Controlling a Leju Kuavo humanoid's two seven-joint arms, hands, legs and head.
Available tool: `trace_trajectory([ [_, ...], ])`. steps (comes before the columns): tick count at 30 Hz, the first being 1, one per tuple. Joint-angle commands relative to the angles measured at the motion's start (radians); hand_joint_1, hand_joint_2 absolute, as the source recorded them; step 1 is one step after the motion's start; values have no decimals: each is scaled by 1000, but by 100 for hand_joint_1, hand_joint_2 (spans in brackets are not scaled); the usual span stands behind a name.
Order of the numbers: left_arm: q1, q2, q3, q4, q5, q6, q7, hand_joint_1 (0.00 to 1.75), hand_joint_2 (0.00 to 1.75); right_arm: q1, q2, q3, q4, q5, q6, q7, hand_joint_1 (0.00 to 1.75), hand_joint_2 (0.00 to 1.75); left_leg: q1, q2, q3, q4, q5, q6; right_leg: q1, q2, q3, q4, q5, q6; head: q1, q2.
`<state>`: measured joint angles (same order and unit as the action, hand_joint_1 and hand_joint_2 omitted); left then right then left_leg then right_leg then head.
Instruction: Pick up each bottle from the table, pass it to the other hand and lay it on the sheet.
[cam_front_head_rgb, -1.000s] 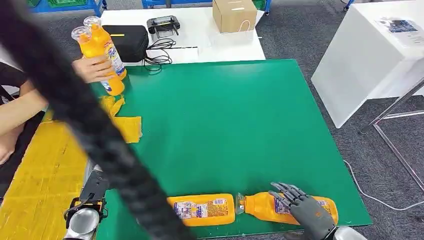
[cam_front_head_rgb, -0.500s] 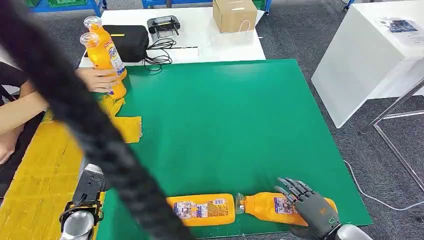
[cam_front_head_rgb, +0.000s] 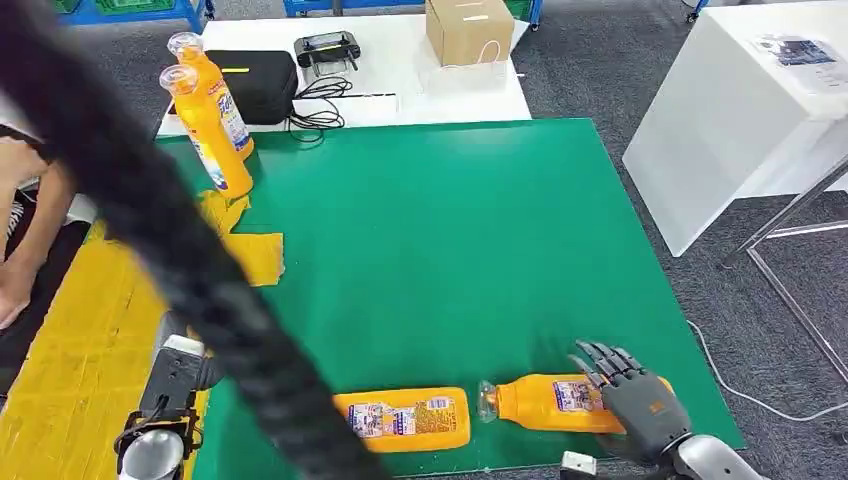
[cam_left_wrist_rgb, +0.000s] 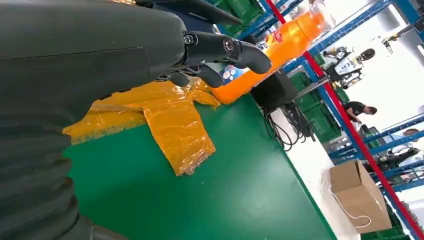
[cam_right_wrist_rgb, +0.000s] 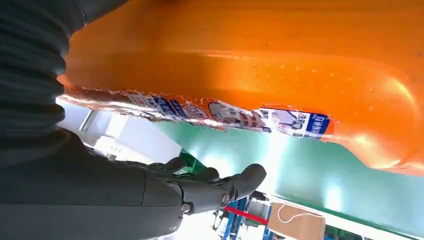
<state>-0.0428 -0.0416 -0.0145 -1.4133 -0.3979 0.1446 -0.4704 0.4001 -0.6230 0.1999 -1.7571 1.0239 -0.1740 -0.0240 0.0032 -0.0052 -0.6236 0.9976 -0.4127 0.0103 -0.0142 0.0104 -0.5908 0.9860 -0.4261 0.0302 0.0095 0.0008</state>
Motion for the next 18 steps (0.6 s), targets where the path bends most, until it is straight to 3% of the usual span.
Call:
trace_trajectory([
  [1, -4, -23, 25, 9, 4, -10, 4, 0, 175, -31, 59, -31, 71, 43, 15, 26, 0, 175, 1, 0, 5, -1, -2, 0, 2, -1, 6, -2, -1, -1, 0, 0],
  [15, 9, -26, 17, -8, 13, -19, 14, 0, 175, -103, 128, -51, 194, 139, 35, 71, 0, 175, 2, 1, 6, -1, -2, -1, 3, -1, 7, -4, -1, -1, 0, 0],
  [16, 10, -24, 18, -11, 13, -18, 14, 0, 175, -104, 128, -55, 198, 141, 42, 75, 5, 175, 2, 1, 4, -1, -1, -1, 2, 0, 5, -3, 0, -1, 0, 0],
  [17, 10, -24, 21, -13, 14, -17, 14, 0, 175, -105, 128, -61, 202, 145, 50, 79, 23, 175, 4, 1, 10, -1, -4, -1, 4, -1, 12, -5, -2, -2, 0, 0],
  [18, 11, -24, 23, -14, 15, -17, 15, 0, 175, -104, 126, -60, 206, 148, 63, 82, 54, 175, 2, 0, 5, -1, -1, 0, 2, -1, 6, -3, -1, -1, 0, 0],
])
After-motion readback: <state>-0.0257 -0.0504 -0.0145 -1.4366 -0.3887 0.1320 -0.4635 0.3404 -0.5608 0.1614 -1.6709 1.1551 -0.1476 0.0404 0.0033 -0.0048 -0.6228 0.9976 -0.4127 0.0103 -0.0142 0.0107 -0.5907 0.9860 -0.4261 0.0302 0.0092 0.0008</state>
